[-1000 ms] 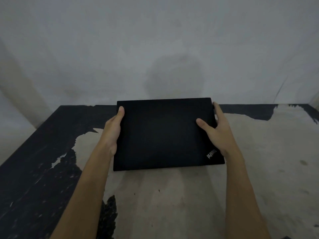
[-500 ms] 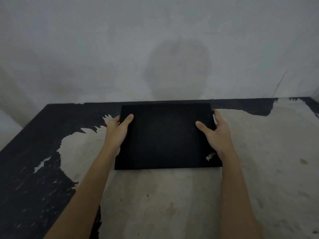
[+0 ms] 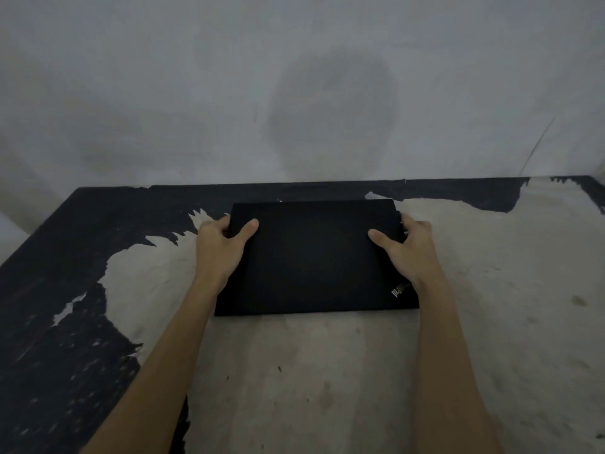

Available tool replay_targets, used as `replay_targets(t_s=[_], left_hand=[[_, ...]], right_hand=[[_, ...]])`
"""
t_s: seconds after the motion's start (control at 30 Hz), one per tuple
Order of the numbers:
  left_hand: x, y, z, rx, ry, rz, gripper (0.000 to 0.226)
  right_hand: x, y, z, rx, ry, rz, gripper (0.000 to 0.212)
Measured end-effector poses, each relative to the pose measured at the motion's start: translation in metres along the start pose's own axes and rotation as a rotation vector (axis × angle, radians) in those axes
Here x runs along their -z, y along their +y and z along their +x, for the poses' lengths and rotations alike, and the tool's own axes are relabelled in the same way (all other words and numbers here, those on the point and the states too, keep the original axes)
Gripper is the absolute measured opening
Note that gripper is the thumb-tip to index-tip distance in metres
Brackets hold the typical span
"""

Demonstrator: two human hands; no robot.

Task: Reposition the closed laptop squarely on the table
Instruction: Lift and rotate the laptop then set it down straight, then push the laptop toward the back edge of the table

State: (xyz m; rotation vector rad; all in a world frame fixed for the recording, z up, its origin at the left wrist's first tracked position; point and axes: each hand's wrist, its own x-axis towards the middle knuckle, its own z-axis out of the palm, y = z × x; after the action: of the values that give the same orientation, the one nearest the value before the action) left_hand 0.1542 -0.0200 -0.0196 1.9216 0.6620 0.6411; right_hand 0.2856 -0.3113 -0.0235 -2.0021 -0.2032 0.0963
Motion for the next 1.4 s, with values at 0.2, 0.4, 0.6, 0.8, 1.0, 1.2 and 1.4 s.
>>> replay_targets(t_s=[0.2, 0.4, 0.6, 0.8, 1.0, 1.2, 1.4], left_hand=[[0.0, -0.002, 0.002, 0.02, 0.011, 0.046, 0.032], [0.0, -0.004, 0.001, 0.008, 0.024, 0.047, 0.03], [0.009, -0.001, -0.008, -0.05, -0.041, 0.07, 0.031], [0.019, -0.006, -0.044, -0.219, -0.127, 0.231, 0.054], [0.03, -0.01, -0.079, -0.307, -0.381, 0.411, 0.083], [0.034, -0.012, -0.087, -0.257, -0.458, 0.528, 0.114], [0.033, -0.013, -0.082, -0.35, -0.426, 0.436, 0.1]], right_hand=[[-0.001, -0.003, -0.002, -0.004, 0.007, -0.134, 0.048], [0.001, -0.005, -0.009, 0.017, 0.009, -0.167, 0.043], [0.003, -0.009, -0.018, 0.065, 0.037, -0.269, 0.067], [-0.009, -0.018, -0.046, 0.275, 0.058, -0.49, 0.065], [0.0, -0.015, -0.063, 0.105, -0.08, -0.509, 0.101], [0.013, -0.01, -0.075, 0.082, -0.313, -0.497, 0.149], [0.015, -0.003, -0.079, 0.18, -0.261, -0.386, 0.137]])
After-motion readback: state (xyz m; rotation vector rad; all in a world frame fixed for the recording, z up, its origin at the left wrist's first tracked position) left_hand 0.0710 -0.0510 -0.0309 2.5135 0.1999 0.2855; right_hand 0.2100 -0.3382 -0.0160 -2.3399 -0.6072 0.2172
